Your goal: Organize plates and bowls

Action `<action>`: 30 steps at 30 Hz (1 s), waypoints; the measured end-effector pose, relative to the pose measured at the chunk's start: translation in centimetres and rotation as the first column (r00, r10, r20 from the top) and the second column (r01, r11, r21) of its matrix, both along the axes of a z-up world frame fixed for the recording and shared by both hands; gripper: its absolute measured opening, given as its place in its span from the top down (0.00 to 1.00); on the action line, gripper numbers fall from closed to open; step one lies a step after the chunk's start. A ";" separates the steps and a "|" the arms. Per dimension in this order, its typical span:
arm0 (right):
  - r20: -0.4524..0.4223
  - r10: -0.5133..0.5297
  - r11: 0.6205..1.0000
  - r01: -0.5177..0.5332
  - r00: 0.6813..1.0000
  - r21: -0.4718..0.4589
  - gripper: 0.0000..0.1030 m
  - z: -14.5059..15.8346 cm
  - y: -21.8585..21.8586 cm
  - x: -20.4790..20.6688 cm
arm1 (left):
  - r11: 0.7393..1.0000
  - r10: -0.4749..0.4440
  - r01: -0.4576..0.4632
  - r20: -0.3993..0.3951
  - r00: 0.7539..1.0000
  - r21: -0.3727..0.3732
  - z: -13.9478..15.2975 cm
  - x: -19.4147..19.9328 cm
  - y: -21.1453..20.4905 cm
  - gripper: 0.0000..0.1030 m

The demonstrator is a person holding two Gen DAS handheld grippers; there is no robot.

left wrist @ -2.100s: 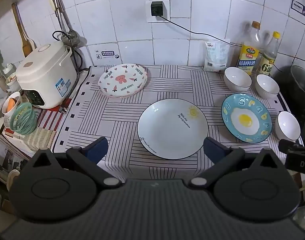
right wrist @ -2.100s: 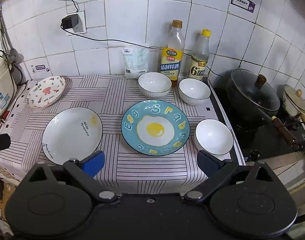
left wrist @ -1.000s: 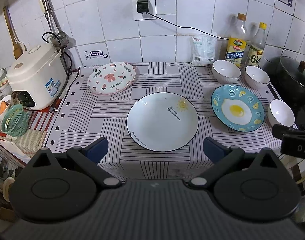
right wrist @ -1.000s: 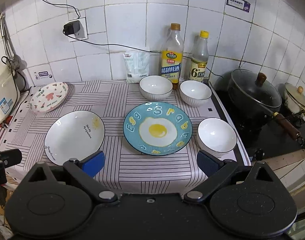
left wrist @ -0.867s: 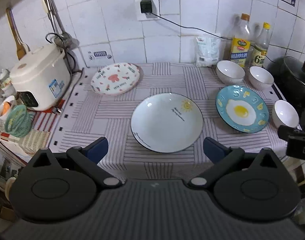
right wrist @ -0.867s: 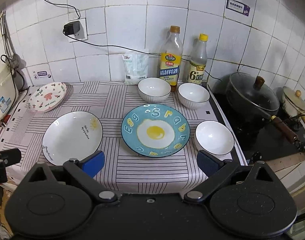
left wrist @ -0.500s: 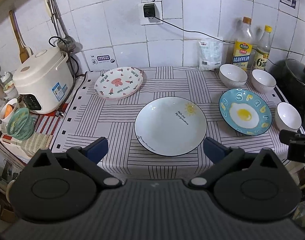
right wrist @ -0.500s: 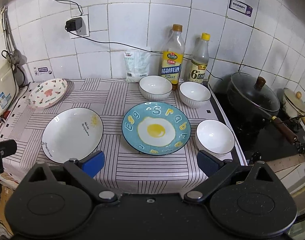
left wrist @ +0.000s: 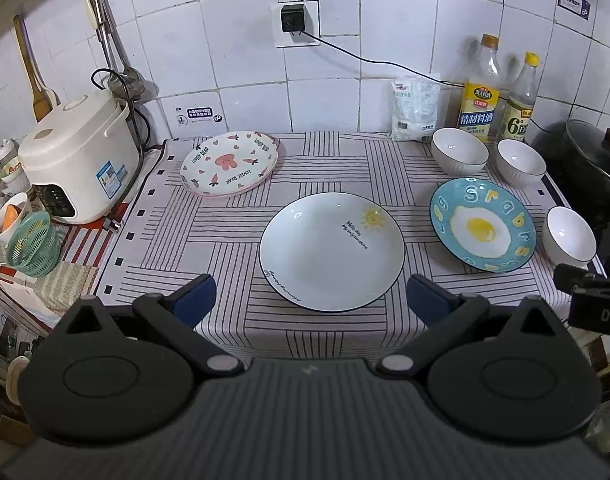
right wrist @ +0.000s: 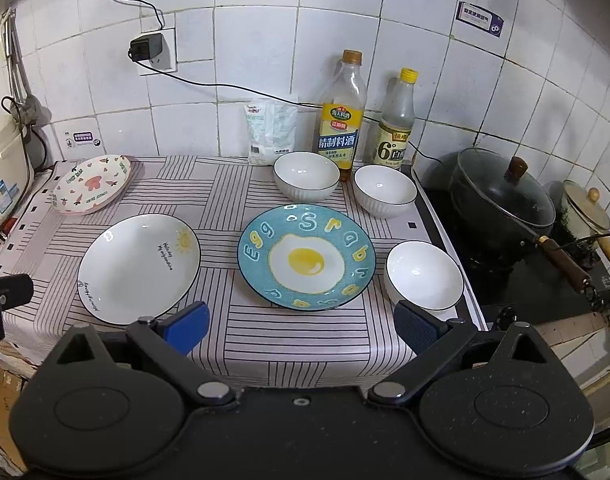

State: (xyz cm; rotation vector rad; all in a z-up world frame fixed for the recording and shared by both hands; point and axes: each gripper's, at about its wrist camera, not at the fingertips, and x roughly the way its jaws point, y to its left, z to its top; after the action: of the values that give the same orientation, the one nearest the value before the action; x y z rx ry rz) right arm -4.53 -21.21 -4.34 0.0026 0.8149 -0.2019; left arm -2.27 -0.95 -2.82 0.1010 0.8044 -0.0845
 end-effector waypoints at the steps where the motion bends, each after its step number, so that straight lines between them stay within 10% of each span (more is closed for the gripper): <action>1: -0.002 0.000 1.000 0.000 1.000 0.000 0.03 0.0 0.0 0.0 | 1.000 0.001 -0.001 -0.003 1.000 -0.004 0.0 0.0 0.0 0.00; 9: -0.008 0.020 1.000 -0.020 1.000 -0.004 0.03 0.3 0.3 0.2 | 0.988 0.050 -0.055 -0.044 0.998 -0.145 -0.4 0.7 1.3 0.00; 23: -0.011 0.041 0.999 -0.041 0.999 0.000 0.03 0.4 0.7 0.9 | 0.993 0.035 -0.037 -0.024 0.999 -0.115 0.3 1.6 1.8 0.00; 30: 0.167 0.189 0.978 -0.201 0.968 0.057 0.03 1.1 0.7 0.6 | 0.988 0.045 -0.050 -0.039 0.998 -0.148 1.3 4.2 4.1 0.03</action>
State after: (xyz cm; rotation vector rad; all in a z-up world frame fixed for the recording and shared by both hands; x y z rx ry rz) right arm -3.98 -20.54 -3.29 0.0074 0.6558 0.0149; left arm 1.97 3.14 -1.53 -0.0608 0.8333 -0.1014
